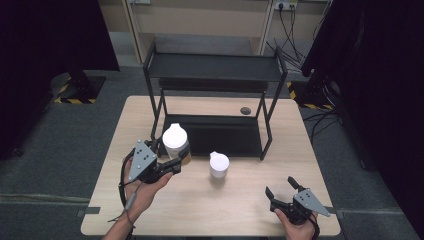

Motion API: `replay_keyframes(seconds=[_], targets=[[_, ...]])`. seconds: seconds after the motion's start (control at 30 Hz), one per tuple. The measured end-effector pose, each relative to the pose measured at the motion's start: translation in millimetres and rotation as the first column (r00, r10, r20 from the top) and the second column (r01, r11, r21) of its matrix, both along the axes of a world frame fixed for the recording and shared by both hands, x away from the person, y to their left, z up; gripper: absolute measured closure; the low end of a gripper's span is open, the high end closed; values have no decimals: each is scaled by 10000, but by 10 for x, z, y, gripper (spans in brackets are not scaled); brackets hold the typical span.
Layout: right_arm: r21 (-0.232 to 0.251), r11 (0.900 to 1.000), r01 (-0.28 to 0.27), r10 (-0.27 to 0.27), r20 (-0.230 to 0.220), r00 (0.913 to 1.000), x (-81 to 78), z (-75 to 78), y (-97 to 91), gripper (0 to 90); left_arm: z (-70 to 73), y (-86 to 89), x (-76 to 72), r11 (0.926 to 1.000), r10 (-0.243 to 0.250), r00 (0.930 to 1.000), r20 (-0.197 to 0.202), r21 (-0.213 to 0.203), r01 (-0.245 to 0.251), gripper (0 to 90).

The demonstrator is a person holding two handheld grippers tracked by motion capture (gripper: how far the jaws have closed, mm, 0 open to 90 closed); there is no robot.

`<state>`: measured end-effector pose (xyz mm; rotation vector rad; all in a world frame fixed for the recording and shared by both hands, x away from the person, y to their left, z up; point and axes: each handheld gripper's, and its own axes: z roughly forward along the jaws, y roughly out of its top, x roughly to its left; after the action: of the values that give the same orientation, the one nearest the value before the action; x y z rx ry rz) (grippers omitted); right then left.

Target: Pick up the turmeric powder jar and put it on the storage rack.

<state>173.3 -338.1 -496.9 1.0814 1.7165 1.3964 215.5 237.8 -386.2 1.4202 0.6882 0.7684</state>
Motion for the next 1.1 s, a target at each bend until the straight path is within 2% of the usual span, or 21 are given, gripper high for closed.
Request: replay_keyframes(seconds=[1.1], targets=[[-63,10000,-32,32,1,10000,2,4,1,74,282,-86,308,9967,791,9966,209,-220,-786,305]])
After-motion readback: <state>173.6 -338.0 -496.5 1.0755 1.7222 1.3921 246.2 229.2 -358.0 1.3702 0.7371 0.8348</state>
